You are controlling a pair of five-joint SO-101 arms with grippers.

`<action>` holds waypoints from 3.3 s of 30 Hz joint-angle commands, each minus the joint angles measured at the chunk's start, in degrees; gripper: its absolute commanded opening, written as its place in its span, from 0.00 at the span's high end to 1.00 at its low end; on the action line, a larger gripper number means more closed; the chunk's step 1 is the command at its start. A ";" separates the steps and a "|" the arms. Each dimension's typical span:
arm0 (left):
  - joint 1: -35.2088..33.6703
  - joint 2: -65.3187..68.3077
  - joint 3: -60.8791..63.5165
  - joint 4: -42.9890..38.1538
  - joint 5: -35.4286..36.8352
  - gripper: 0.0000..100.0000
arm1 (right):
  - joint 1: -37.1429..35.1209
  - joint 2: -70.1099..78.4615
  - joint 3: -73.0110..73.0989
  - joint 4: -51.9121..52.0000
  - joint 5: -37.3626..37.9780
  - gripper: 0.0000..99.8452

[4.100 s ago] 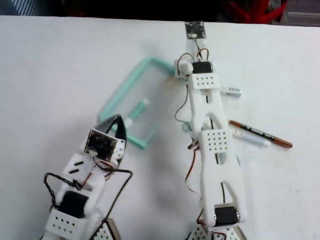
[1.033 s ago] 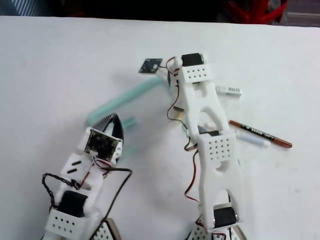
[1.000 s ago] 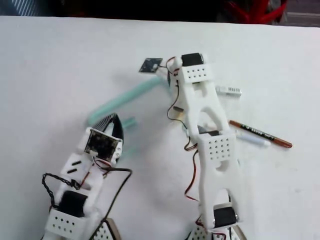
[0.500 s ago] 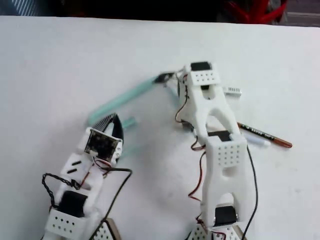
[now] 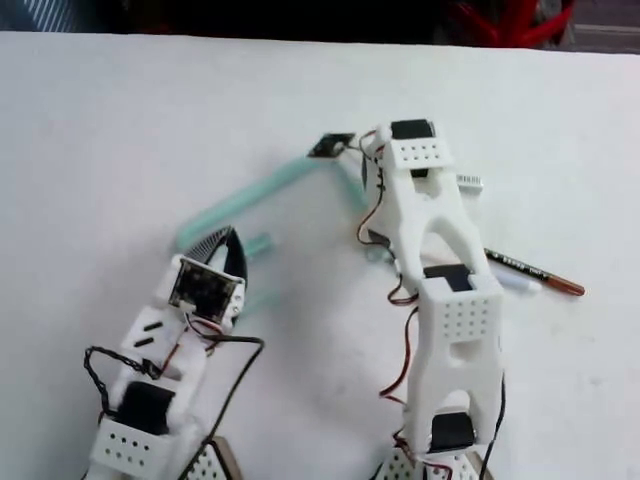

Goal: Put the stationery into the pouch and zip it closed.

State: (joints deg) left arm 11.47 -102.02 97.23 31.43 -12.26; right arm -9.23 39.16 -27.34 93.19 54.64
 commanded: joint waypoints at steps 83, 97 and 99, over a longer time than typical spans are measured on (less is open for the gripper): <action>0.13 -0.04 -0.09 0.09 -3.34 0.97 | -4.62 -19.12 25.49 -23.08 -6.86 0.70; 0.13 -0.04 -0.09 0.18 -3.43 0.97 | -2.15 -18.07 26.29 -15.16 9.93 0.70; 0.13 0.04 -0.09 0.18 -3.43 0.97 | -2.33 -16.31 26.20 -15.25 10.29 0.70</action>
State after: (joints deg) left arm 11.47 -102.02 97.23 31.43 -15.16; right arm -12.04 22.11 -0.88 77.71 63.87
